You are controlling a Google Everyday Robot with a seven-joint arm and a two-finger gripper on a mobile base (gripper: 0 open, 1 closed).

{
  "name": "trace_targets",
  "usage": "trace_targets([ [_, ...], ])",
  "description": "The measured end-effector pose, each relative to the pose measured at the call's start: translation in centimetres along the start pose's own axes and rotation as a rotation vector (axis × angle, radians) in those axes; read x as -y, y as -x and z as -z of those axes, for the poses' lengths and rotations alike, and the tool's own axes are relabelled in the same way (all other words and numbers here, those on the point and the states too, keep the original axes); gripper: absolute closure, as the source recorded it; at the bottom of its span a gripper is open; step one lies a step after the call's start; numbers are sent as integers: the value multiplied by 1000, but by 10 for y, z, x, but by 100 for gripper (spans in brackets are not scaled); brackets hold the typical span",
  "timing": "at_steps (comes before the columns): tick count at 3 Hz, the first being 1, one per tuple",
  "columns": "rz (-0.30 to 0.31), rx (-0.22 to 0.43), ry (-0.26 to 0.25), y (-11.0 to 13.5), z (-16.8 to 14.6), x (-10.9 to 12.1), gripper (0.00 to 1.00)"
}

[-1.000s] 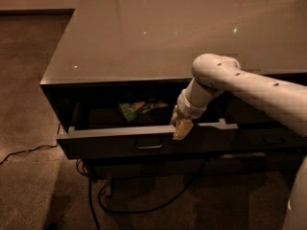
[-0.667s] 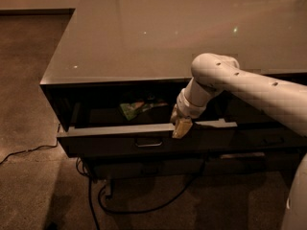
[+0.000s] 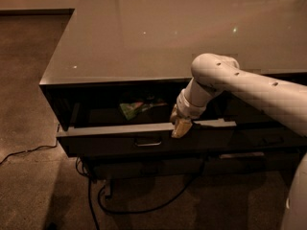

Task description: Open top drawer

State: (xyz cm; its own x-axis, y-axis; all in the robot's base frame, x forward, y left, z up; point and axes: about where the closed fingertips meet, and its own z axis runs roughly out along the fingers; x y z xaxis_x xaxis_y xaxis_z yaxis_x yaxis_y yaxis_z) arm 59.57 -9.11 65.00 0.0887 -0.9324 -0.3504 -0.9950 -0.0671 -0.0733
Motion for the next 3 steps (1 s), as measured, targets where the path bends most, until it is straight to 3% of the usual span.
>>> trace_targets([
  [1,14,7,18,7,-12,6,14],
  [2,61,-25,8,19,-16,-5,0],
  [3,82,-46,3,22,-16,-28,0],
])
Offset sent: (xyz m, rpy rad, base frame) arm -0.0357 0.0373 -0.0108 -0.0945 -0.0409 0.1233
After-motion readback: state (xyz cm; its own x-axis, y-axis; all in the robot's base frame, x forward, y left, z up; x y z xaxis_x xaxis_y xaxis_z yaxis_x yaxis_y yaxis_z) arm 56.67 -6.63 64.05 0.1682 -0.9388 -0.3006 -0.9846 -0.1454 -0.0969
